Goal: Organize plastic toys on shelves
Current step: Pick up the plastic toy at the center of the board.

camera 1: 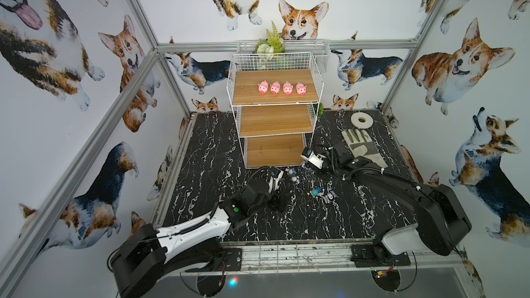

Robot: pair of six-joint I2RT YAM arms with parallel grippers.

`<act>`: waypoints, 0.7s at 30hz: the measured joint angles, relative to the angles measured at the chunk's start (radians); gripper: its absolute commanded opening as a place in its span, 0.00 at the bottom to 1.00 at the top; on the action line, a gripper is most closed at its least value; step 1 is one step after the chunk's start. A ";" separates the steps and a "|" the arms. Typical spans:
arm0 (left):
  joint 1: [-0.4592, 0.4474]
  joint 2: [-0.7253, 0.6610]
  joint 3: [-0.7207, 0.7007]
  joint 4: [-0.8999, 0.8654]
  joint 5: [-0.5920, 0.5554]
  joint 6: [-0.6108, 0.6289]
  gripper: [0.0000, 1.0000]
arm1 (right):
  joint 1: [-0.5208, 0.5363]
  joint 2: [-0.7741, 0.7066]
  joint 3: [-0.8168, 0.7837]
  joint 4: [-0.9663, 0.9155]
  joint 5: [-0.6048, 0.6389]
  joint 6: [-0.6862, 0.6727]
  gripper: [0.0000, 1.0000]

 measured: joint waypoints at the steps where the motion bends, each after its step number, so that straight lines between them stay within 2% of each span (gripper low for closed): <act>1: -0.034 -0.001 0.009 0.008 -0.022 0.053 1.00 | 0.000 -0.006 0.036 -0.045 -0.014 0.038 0.00; 4: -0.091 0.006 0.044 0.023 -0.056 0.209 1.00 | 0.000 -0.011 0.135 -0.179 -0.061 0.148 0.00; 7: -0.100 0.021 0.072 0.065 -0.092 0.367 1.00 | 0.000 -0.006 0.230 -0.324 -0.123 0.262 0.00; 12: -0.101 0.029 0.045 0.169 -0.092 0.561 1.00 | 0.000 0.016 0.312 -0.467 -0.196 0.395 0.00; 15: -0.097 0.081 0.057 0.218 -0.070 0.711 0.95 | 0.000 0.024 0.341 -0.518 -0.239 0.455 0.00; 18: -0.062 0.144 0.085 0.261 -0.002 0.823 0.79 | 0.000 0.032 0.359 -0.550 -0.266 0.497 0.00; 21: -0.017 0.182 0.156 0.245 0.040 0.894 0.77 | 0.000 0.040 0.377 -0.579 -0.282 0.522 0.00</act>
